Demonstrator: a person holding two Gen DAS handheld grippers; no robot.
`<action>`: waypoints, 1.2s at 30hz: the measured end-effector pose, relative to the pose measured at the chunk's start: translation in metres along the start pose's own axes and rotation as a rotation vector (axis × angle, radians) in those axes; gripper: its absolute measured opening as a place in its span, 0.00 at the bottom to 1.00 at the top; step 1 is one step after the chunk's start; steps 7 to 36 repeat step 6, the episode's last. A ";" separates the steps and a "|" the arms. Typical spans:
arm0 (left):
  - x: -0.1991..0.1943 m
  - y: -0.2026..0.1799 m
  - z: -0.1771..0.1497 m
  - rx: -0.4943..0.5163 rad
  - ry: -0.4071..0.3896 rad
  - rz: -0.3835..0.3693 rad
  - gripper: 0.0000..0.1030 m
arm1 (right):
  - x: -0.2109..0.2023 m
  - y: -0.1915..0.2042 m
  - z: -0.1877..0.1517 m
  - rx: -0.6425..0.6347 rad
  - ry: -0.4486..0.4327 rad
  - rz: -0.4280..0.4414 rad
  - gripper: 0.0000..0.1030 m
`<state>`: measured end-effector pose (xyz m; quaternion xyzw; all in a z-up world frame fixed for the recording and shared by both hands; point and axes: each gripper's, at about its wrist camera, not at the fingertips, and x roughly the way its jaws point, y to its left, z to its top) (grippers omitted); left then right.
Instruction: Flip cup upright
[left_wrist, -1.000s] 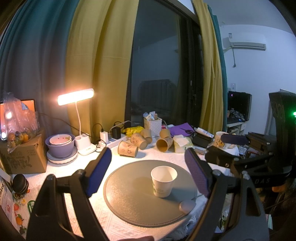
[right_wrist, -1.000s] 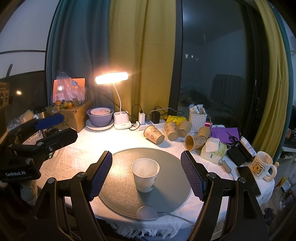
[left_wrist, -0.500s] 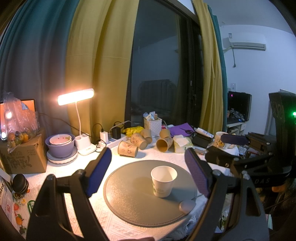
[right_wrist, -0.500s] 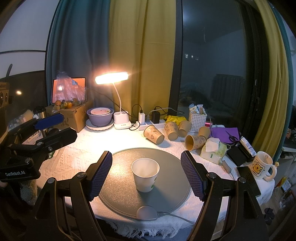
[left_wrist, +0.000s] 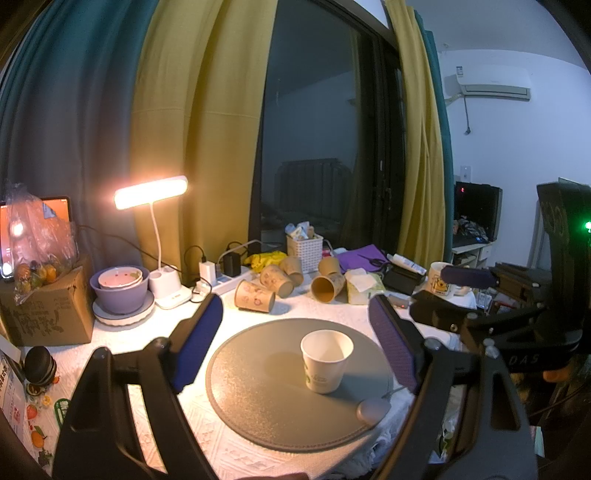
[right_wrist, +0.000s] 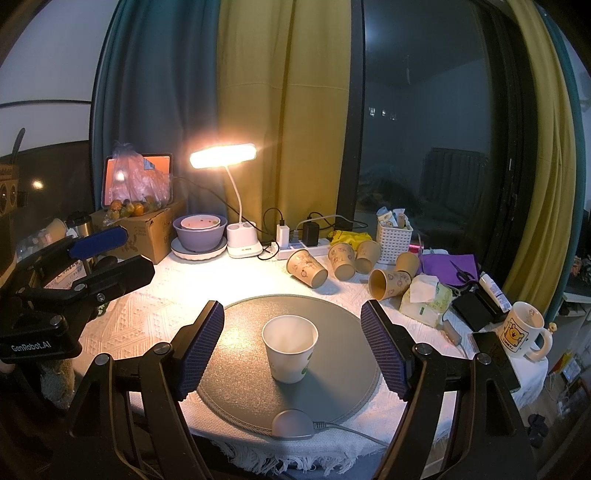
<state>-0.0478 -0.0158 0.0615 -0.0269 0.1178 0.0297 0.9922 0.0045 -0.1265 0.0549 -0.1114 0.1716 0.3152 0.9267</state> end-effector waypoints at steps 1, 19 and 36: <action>0.000 0.000 0.000 0.000 -0.001 -0.001 0.80 | 0.000 0.000 0.000 0.000 0.000 0.000 0.77; -0.001 0.000 -0.002 -0.002 -0.016 -0.006 0.80 | 0.000 0.000 0.001 0.000 0.001 0.002 0.77; -0.001 0.000 -0.002 -0.002 -0.016 -0.006 0.80 | 0.000 0.000 0.001 0.000 0.001 0.002 0.77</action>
